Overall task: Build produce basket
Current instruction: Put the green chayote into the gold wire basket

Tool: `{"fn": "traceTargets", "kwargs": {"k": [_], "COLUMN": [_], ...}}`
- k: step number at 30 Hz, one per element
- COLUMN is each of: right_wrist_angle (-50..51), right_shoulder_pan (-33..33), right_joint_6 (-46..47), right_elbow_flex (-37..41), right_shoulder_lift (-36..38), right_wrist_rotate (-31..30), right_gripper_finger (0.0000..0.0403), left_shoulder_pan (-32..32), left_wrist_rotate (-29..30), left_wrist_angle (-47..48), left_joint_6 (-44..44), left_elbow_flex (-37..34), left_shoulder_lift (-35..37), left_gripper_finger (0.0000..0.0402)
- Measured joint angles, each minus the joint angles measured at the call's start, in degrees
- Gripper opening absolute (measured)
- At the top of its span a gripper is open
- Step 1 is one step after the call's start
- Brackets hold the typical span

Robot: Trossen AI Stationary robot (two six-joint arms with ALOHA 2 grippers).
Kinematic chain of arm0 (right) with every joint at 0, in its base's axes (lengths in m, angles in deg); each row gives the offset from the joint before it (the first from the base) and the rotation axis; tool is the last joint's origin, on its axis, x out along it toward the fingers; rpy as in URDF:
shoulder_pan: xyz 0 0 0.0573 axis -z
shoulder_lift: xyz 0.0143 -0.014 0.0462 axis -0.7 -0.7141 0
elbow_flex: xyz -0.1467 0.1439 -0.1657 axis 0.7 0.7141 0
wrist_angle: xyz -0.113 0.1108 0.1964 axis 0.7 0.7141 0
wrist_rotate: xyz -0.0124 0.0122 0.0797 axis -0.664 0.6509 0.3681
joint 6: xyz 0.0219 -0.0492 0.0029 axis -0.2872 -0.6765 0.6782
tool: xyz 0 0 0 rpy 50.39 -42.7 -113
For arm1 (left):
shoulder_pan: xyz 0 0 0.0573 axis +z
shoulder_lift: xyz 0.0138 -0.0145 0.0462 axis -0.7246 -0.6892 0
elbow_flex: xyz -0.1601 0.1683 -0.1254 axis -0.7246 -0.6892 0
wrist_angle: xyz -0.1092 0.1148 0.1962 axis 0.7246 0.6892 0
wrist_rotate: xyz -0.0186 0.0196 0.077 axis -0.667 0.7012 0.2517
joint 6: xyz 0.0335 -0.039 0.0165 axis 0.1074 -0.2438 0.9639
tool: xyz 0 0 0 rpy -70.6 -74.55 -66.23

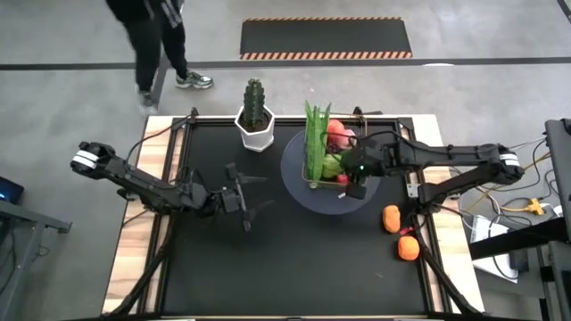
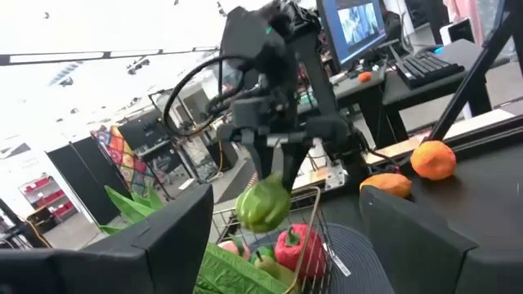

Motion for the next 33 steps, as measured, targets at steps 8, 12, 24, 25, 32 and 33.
{"fn": "traceTargets", "kwargs": {"k": [8,12,24,25,32,33], "right_wrist_angle": [-7.66,-9.40,-13.46,-13.45,-13.15,-13.02], "right_shoulder_pan": [4.76,4.74,4.76,4.76,4.76,4.76], "right_joint_6": [-1.83,-1.79,-2.56,-2.55,-2.38,-2.33], "right_elbow_flex": [8.11,9.85,10.42,10.41,10.43,10.43], "right_shoulder_lift": [1.77,0.91,-1.55,-1.53,-1.11,-1.11], "right_wrist_rotate": [3.47,3.46,3.40,3.36,3.31,3.25], "right_gripper_finger": [0.0133,0.0134,0.0199,0.0210,0.0273,0.0279], "left_shoulder_pan": [0.02,0.02,0.02,0.02,0.01,0.02], "left_wrist_rotate": [-0.02,-0.02,0.00,0.00,0.00,0.00], "left_wrist_angle": [0.09,0.09,1.58,1.58,1.90,2.14], "left_joint_6": [0.11,0.11,-0.26,-0.28,-0.37,-0.40], "left_elbow_flex": [0.00,0.00,0.00,0.00,0.00,0.00], "left_shoulder_lift": [-0.50,-0.50,-0.52,-0.52,-0.52,-0.52], "left_gripper_finger": [0.0290,0.0290,0.0290,0.0290,0.0290,0.0290]}}
